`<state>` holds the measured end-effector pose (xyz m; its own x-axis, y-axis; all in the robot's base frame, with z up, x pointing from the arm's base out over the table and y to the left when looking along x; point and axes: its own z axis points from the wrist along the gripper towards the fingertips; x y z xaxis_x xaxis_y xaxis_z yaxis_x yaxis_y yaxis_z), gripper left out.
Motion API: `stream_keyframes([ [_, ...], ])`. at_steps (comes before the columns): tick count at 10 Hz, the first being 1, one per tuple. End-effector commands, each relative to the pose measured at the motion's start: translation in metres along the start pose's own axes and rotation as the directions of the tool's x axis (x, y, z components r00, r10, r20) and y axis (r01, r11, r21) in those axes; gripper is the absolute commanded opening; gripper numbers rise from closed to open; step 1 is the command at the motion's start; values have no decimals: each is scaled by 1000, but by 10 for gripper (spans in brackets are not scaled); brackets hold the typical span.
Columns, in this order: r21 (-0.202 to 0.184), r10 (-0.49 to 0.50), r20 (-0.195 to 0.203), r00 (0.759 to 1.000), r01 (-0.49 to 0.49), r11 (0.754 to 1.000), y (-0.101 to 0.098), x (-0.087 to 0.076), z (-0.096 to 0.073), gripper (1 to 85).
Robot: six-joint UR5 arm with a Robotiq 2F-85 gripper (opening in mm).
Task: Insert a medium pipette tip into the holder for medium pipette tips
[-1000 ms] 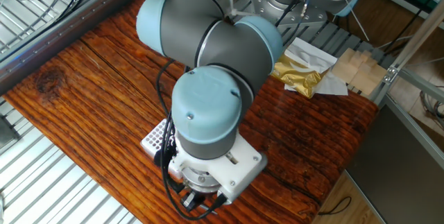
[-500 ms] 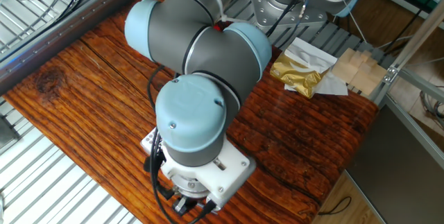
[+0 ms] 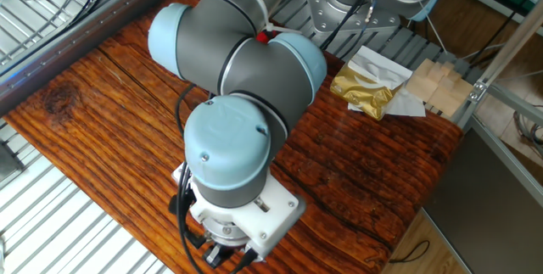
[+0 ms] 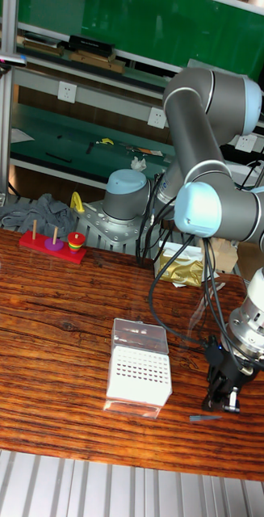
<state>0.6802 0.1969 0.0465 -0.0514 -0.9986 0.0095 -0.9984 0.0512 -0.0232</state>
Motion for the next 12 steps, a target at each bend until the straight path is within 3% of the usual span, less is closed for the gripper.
stream_keyframes([
  [1, -20, 0, 19, 1000, 0, 1000, 3, -3, 2, 107],
  [5, -16, 11, 21, 1000, -11, 1000, 0, -3, 3, 213],
  [7, 0, -8, -11, 1000, 8, 1000, -4, 5, 3, 297],
  [8, -18, -2, 4, 1000, 2, 1000, 1, 1, 3, 293],
  [10, -15, -3, 1, 1000, 3, 1000, 0, 2, 3, 283],
  [12, 4, 4, 26, 1000, -4, 1000, -5, -5, 3, 280],
])
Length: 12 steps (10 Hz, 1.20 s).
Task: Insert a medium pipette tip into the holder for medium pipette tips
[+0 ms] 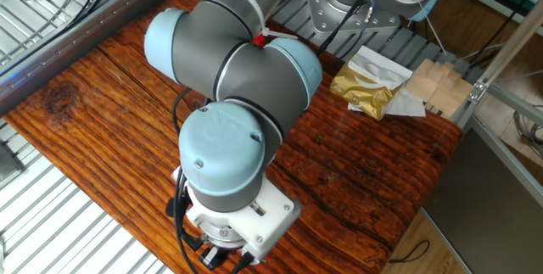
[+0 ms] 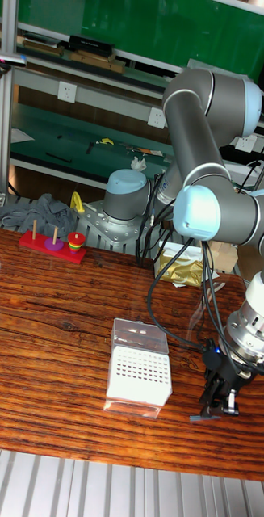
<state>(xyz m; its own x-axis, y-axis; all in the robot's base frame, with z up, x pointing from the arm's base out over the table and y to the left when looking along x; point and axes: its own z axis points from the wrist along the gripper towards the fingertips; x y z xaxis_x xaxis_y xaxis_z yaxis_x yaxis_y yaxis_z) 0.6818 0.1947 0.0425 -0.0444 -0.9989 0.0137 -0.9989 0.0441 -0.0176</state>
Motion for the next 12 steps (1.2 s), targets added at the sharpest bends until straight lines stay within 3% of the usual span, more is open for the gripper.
stream_keyframes([
  [1, 10, 12, 30, 999, -12, 1000, -3, -7, -1, 280],
  [6, 8, 17, 24, 1000, -17, 1000, -2, -5, 0, 267],
  [8, 1, 31, 58, 998, -31, 1000, 0, -13, 0, 263],
  [10, -3, -9, 22, 1000, 10, 1000, 1, -4, 0, 333],
  [12, -30, 0, 41, 999, 1, 1000, 8, -9, 0, 337],
])
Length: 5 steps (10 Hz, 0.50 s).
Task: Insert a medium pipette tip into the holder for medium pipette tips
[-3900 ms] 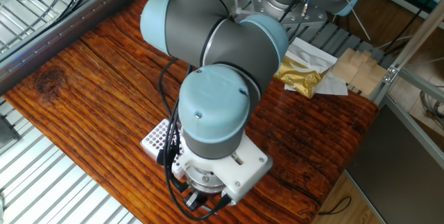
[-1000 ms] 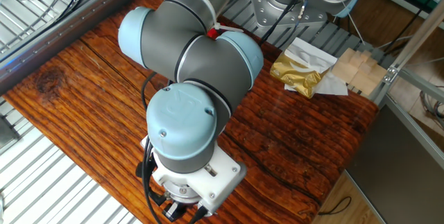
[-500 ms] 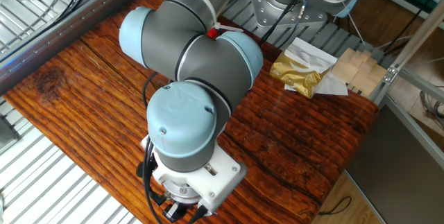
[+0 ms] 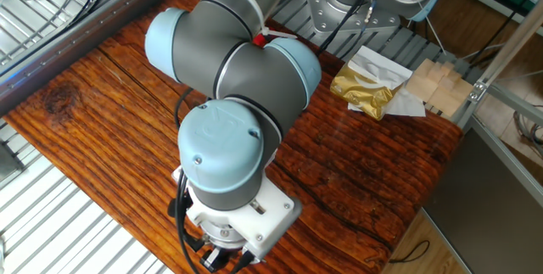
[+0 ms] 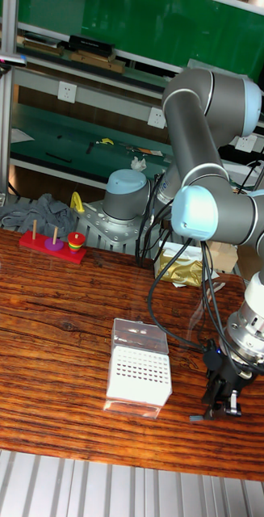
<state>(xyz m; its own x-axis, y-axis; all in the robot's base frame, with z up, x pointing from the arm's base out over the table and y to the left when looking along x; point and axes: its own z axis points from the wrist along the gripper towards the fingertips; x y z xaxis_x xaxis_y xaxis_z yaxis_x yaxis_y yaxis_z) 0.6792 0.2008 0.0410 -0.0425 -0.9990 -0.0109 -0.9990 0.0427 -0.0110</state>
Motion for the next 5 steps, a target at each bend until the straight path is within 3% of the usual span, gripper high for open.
stream_keyframes([
  [1, -33, -2, 16, 1000, 2, 999, 8, -3, -1, 347],
  [3, -60, 5, 34, 999, -3, 998, 15, -8, -2, 380],
  [5, -80, -1, -3, 1000, 0, 997, 20, 2, -2, 383],
])
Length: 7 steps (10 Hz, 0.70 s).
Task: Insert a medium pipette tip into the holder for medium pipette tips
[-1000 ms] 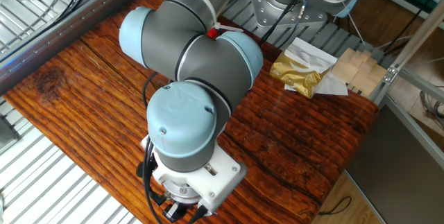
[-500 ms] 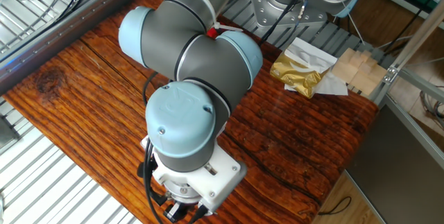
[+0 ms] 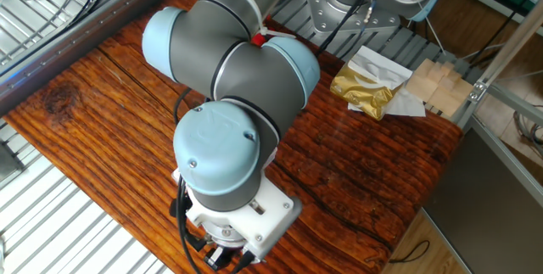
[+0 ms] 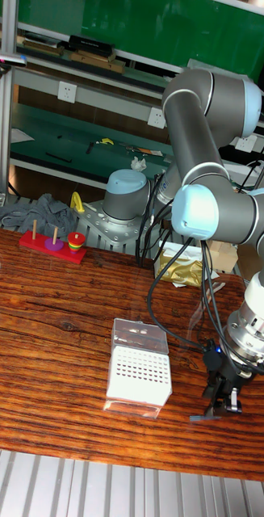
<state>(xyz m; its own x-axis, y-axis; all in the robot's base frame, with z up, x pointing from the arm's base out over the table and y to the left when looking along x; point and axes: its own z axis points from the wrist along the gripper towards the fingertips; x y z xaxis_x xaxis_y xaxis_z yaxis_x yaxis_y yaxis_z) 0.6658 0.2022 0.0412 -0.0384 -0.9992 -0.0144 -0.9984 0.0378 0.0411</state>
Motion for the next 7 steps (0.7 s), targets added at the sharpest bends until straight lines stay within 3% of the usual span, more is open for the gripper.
stream_keyframes([
  [1, -35, 4, -4, 1000, -4, 999, 9, 2, -1, 383],
  [2, -37, 14, 4, 1000, -14, 999, 9, 0, -1, 390],
  [4, -22, 12, -25, 1000, -13, 1000, 5, 7, -1, 380],
  [7, -12, 16, -37, 999, -16, 1000, 1, 10, 1, 377],
])
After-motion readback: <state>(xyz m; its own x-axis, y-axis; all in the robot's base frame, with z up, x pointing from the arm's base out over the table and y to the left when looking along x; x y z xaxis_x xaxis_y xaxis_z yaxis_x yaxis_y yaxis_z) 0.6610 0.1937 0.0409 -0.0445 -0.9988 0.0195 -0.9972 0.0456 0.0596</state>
